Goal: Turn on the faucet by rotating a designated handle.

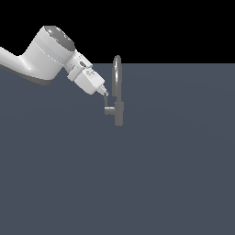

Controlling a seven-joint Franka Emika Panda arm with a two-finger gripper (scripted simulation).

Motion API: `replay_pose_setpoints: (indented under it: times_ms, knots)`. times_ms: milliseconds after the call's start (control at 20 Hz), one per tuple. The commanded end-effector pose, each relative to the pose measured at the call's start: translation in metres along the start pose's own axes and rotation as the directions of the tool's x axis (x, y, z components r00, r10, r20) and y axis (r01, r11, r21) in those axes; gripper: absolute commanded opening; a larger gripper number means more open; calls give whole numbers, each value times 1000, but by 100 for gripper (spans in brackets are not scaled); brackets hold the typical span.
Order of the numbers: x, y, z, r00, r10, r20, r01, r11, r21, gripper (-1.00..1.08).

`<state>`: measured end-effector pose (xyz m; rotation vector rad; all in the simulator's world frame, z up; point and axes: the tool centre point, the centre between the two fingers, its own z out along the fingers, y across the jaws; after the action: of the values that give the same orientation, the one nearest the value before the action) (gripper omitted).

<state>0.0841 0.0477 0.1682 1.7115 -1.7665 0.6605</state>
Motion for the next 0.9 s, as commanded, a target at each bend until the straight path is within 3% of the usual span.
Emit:
replay_pose_setpoints:
  times_ms: [0,100,850]
  knots:
    - [1,10,0,1000,-1,0,1,1000,-9,-100]
    - [2,5,0,1000,0,-1,0,1000,-2,-100]
    - [-13,46,12,1000,0,0,0,1000,-7,-100]
